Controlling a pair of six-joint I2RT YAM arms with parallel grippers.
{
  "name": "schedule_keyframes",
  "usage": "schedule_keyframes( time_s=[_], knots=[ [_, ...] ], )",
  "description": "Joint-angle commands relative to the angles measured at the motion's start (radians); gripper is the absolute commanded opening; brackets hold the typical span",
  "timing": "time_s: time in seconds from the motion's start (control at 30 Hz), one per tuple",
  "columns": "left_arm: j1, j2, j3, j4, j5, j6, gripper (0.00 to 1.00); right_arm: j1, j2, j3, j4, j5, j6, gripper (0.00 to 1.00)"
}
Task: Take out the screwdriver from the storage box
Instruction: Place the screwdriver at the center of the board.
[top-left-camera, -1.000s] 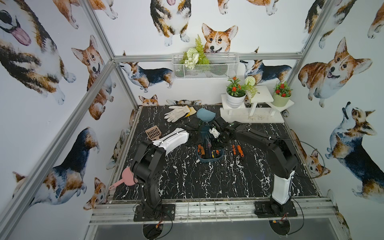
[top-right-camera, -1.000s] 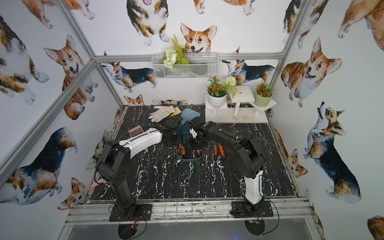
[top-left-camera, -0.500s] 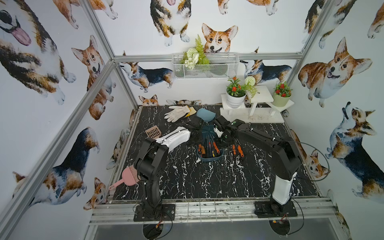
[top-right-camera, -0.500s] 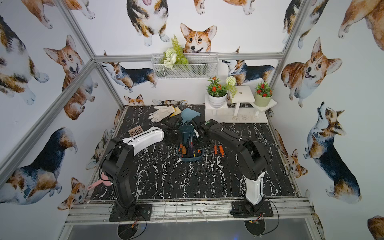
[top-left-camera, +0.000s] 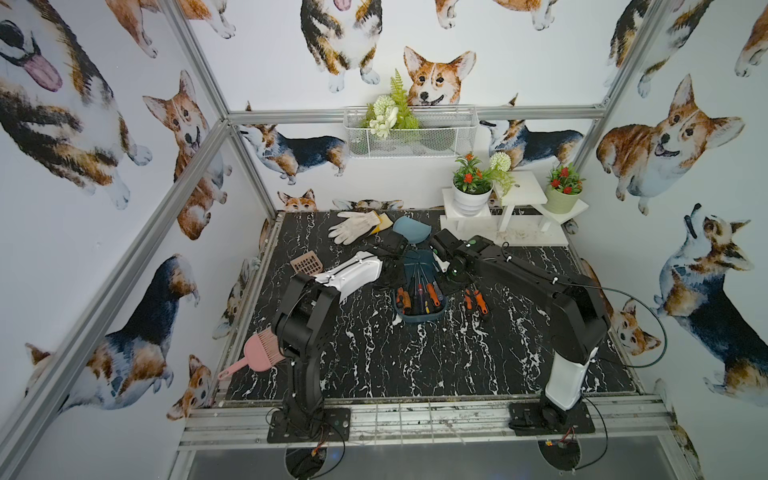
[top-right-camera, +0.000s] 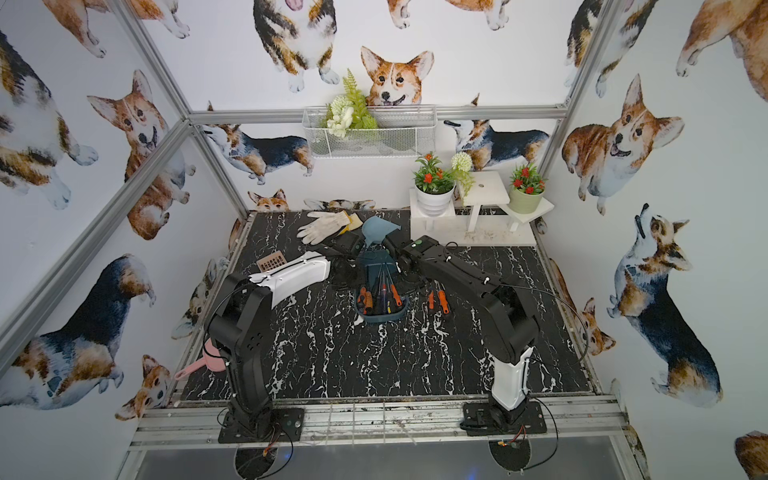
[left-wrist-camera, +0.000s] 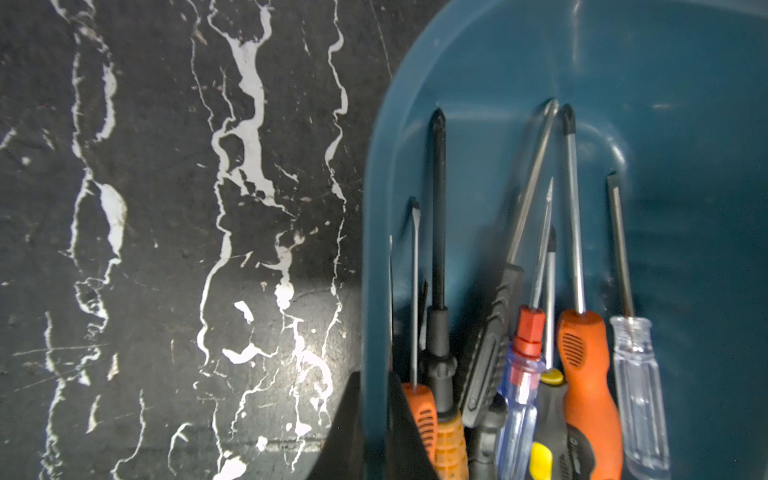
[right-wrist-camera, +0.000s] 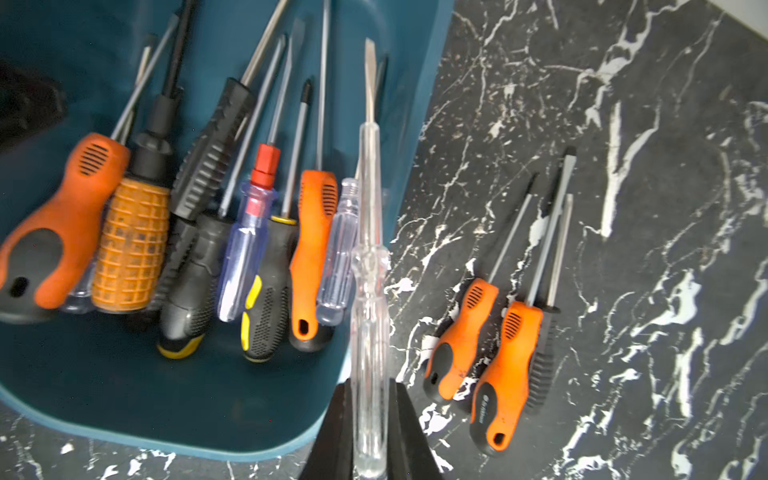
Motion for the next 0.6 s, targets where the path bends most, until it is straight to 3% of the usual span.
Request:
schedule_keyframes(
  time_s=[0.0,0.37,0.57],
  knots=[
    [0.005,-0.003,0.005,0.022,-0.004,0.005,0.0,-0.002,-0.019,-0.009,-0.035,0.023,-0.009,0.0],
    [0.008,-0.01,-0.002,0.021,-0.005,0.008,0.0,-0.01,-0.151,-0.107,0.037,0.004,0.043,0.0],
    [0.008,-0.026,-0.016,0.024,-0.009,0.006,0.0,-0.087,-0.25,-0.206,0.067,-0.011,0.068,0.0]
  ],
)
